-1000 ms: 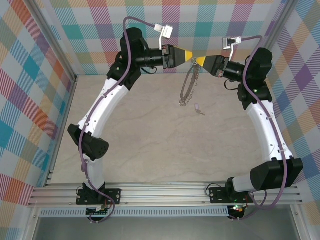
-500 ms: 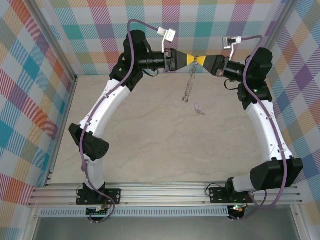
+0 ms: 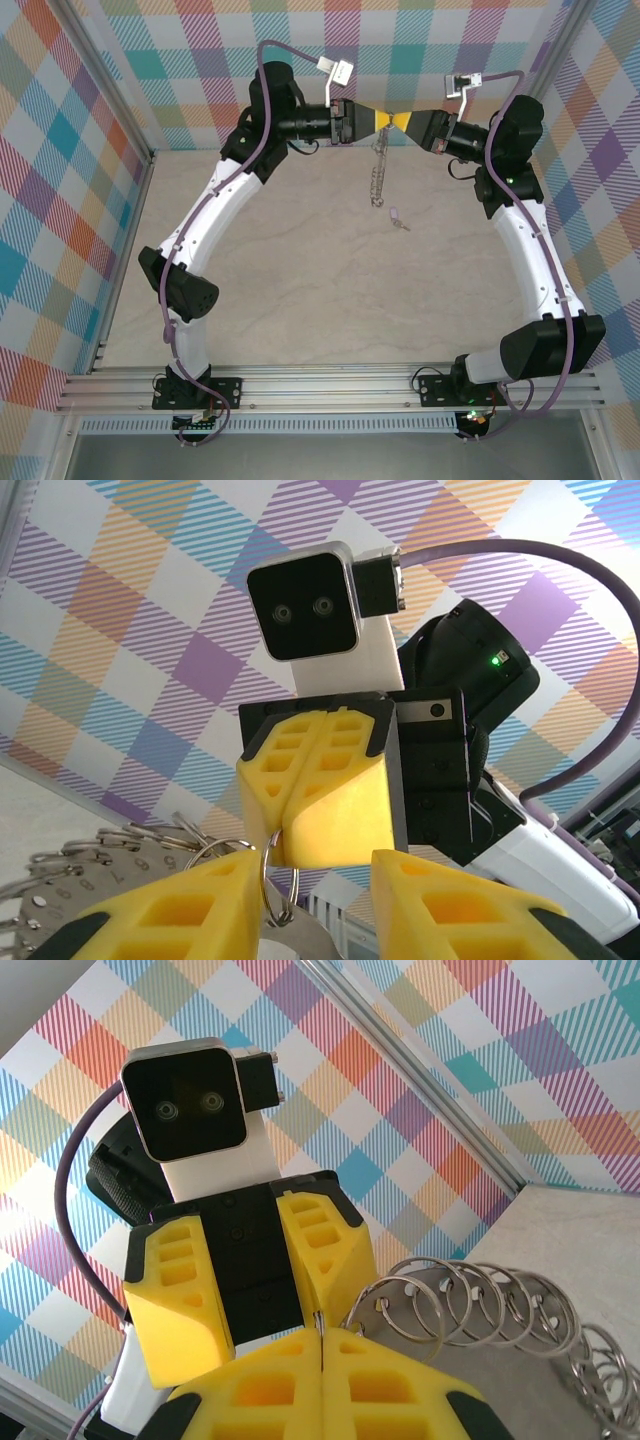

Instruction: Put the keys on the keyring

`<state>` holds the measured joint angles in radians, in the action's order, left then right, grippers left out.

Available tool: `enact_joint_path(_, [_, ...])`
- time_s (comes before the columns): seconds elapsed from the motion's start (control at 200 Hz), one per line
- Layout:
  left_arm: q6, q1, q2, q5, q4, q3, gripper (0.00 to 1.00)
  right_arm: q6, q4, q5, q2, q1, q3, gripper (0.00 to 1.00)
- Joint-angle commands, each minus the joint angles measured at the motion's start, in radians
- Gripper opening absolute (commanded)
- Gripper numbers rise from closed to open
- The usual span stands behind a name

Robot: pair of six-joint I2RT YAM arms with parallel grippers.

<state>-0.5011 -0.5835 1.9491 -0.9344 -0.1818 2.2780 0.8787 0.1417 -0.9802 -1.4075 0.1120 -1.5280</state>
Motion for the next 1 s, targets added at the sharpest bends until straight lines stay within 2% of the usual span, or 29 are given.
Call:
enact_joint_path(0.0, [0.013,-0.019,-0.008,-0.045,0.016,-0.007,0.32,0.006,0.065,0.017,-0.003,0.005,-0.034,0.0])
enact_joint_path(0.235, [0.012,-0.02,-0.001,-0.057,0.016,-0.008,0.24,0.003,0.062,0.028,-0.005,0.004,-0.034,0.0])
enact_joint_path(0.655, [0.013,-0.03,0.01,-0.09,0.013,-0.003,0.19,0.004,0.062,0.038,-0.013,0.005,-0.035,0.0])
enact_joint_path(0.825, [0.018,-0.033,0.011,-0.092,0.007,-0.002,0.12,0.005,0.063,0.04,-0.016,0.004,-0.034,0.0])
enact_joint_path(0.96, [0.024,-0.037,0.014,-0.092,0.001,0.003,0.0,0.009,0.069,0.04,-0.02,0.005,-0.034,0.0])
enact_joint_path(0.995, [0.034,-0.038,0.016,-0.088,-0.013,0.009,0.0,0.012,0.073,0.039,-0.018,0.005,-0.034,0.0])
